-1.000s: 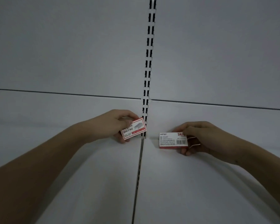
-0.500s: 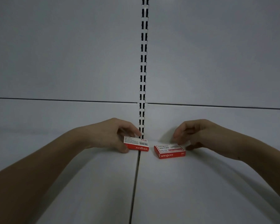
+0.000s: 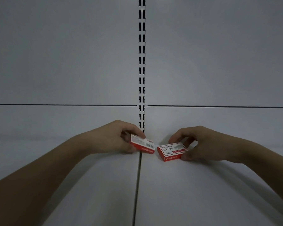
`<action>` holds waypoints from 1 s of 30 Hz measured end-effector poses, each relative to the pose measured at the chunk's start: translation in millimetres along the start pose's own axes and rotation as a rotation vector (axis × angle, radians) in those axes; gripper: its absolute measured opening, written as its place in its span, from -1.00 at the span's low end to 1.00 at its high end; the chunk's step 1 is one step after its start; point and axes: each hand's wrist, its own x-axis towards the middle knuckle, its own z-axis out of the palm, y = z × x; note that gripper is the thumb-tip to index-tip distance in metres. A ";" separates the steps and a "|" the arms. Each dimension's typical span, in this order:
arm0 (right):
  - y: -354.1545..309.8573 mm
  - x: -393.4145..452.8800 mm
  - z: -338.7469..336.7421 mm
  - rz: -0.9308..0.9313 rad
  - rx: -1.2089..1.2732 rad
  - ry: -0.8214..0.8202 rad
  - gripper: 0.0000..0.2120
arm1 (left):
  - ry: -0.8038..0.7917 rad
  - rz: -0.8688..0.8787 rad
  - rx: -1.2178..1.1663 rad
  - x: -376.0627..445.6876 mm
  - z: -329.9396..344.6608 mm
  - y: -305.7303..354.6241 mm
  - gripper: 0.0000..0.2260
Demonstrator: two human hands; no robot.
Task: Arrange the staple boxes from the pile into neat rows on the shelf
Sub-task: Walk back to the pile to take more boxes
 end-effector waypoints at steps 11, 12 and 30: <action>2.3 1.1 -0.7 -0.009 -0.004 0.020 -0.65 | -0.003 -0.120 -0.212 -0.9 4.3 6.6 -0.81; 2.8 1.3 -0.8 -0.006 -0.004 0.017 -0.65 | 0.008 -0.118 -0.240 -0.6 4.6 6.2 -0.83; 7.3 6.0 6.3 0.037 -0.189 0.026 -0.60 | 0.011 -0.034 -0.008 4.6 8.4 -16.4 -0.65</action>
